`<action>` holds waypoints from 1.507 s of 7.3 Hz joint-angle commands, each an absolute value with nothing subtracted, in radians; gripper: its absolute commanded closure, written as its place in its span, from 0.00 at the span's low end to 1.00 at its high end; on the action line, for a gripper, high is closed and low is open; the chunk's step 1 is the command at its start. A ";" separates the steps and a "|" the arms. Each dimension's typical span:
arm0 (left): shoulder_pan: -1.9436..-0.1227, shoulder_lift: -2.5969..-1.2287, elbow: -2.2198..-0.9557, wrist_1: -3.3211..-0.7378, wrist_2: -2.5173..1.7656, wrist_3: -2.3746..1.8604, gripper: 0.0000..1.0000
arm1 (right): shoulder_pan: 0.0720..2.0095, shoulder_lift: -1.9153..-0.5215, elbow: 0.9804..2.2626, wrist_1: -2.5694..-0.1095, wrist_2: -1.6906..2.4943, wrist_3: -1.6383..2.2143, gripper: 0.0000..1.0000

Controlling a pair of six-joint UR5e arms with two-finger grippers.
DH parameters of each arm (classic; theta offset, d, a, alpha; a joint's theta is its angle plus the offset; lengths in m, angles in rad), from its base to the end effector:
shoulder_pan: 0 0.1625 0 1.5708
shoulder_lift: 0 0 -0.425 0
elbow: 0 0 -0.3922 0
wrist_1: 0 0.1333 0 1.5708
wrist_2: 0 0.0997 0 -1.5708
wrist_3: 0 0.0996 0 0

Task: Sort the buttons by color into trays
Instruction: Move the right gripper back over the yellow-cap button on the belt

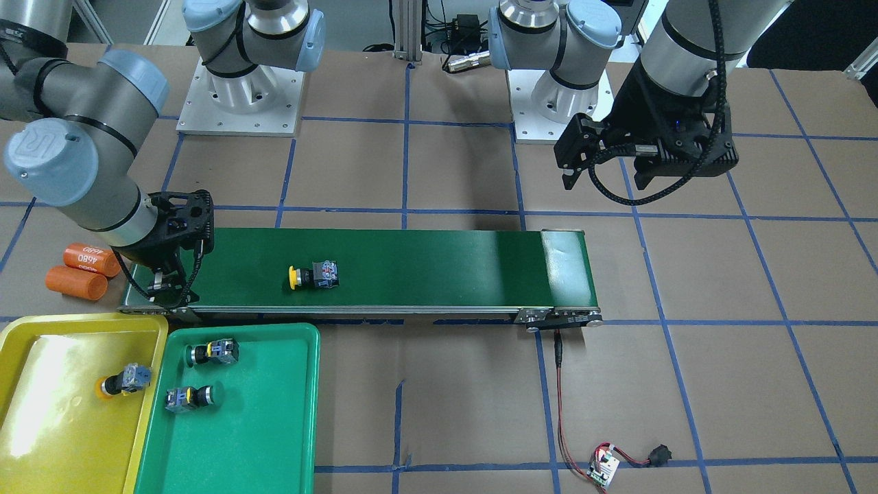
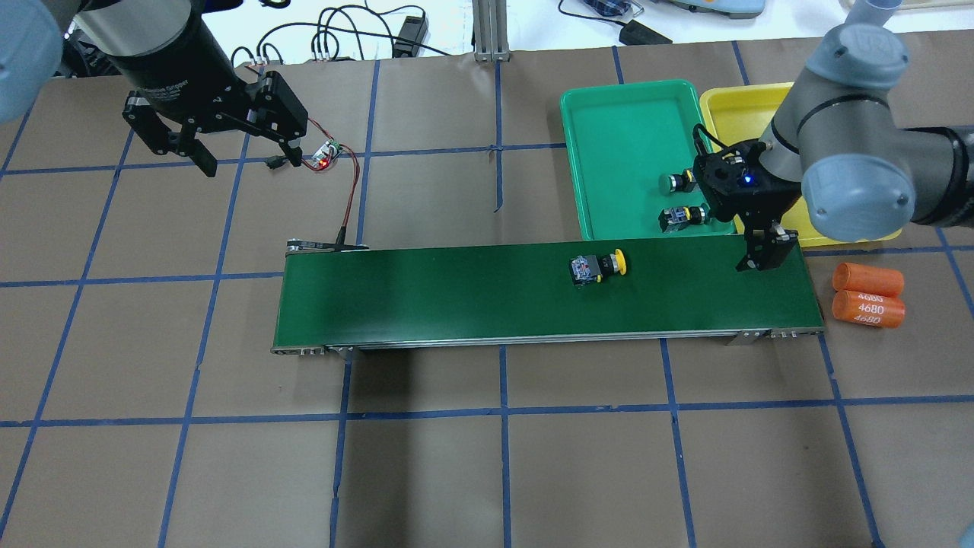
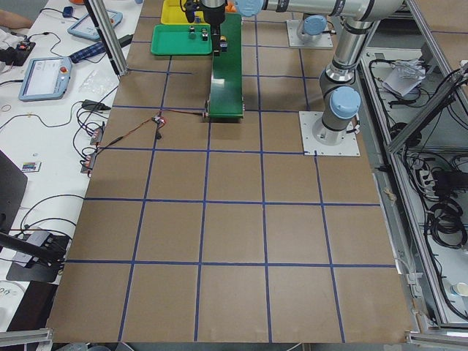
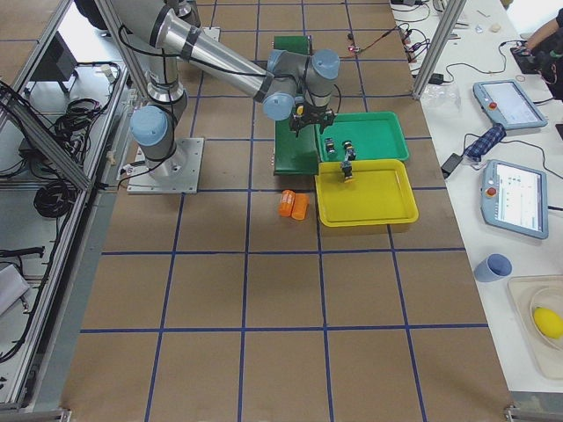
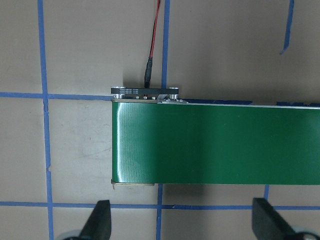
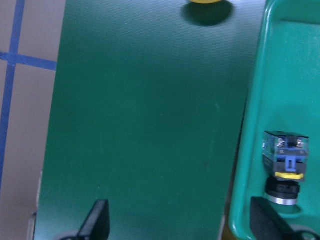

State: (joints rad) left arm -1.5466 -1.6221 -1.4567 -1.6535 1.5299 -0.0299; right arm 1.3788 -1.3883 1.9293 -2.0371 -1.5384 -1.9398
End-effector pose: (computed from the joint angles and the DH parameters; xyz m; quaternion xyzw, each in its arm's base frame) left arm -0.1250 -0.5141 0.5101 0.0272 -0.9994 -0.0100 0.0204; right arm 0.0376 -0.5221 0.2718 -0.7658 0.6418 0.0039 0.0405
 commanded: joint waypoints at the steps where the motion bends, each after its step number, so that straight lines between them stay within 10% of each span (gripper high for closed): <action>1: -1.548 -1.606 -1.460 -1.658 1.529 -0.026 0.00 | 1.378 -1.423 2.006 -2.098 -1.565 -1.896 0.00; 11: -1.548 -1.589 -1.485 -1.654 1.534 0.026 0.00 | 1.387 -1.410 2.006 -2.128 -1.560 -1.884 0.00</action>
